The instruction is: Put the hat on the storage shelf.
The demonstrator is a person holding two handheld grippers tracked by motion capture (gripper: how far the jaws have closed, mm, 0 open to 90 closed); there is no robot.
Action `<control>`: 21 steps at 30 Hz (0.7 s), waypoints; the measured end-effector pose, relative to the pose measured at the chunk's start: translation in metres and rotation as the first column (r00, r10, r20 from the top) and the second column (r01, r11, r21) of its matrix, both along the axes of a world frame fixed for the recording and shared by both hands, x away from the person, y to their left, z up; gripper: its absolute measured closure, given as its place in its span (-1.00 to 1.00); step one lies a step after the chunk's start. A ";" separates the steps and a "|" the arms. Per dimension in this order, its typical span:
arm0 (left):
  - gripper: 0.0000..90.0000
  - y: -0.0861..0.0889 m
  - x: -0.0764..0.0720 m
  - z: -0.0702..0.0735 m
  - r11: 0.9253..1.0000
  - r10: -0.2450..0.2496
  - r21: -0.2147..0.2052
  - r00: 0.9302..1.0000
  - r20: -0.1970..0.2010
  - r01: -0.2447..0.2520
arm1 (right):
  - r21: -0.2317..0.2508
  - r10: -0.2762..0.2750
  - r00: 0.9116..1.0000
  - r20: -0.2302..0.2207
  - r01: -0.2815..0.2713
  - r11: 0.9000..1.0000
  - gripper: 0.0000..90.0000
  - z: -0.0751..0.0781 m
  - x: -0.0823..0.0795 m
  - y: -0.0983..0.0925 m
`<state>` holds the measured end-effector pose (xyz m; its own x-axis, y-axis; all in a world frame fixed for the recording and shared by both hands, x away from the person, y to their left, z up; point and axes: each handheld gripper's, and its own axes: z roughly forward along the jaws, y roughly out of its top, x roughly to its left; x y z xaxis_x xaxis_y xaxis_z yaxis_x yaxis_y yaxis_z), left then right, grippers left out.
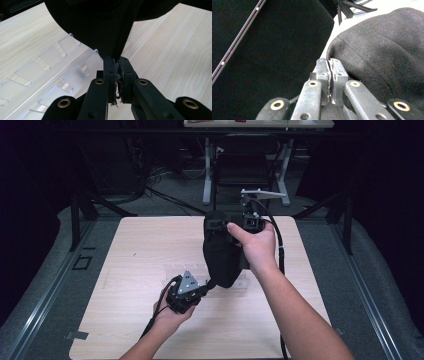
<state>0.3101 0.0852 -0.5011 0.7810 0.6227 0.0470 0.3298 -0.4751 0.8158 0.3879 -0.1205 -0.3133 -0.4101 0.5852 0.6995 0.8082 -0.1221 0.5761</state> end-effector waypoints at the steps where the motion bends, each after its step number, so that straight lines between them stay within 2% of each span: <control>1: 0.93 0.000 0.000 0.000 1.000 -0.001 0.004 1.000 0.007 0.001 | 0.006 0.004 1.000 -0.001 -0.004 1.000 0.92 0.000 0.000 0.000; 8: 0.93 0.002 0.000 -0.001 1.000 -0.001 -0.009 1.000 0.005 0.001 | 0.017 0.006 1.000 0.007 -0.006 1.000 0.85 0.002 -0.001 -0.001; 11: 0.93 0.005 0.002 -0.003 1.000 0.006 -0.024 1.000 -0.010 -0.007 | 0.011 0.003 1.000 0.015 -0.003 1.000 0.82 0.003 -0.002 -0.004; 15: 0.93 0.007 0.002 -0.007 1.000 0.018 -0.003 1.000 -0.013 -0.018 | 0.013 0.001 1.000 0.019 -0.001 1.000 0.80 0.005 -0.003 -0.008; 21: 0.93 0.014 0.007 -0.019 0.999 0.052 -0.008 0.998 -0.037 -0.053 | 0.012 -0.009 1.000 0.020 0.009 1.000 0.82 0.004 -0.004 -0.015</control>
<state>0.3175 0.0994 -0.5199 0.7483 0.6632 0.0133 0.3836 -0.4489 0.8071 0.3835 -0.1353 -0.3096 -0.4191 0.5809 0.6978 0.7950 -0.1364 0.5910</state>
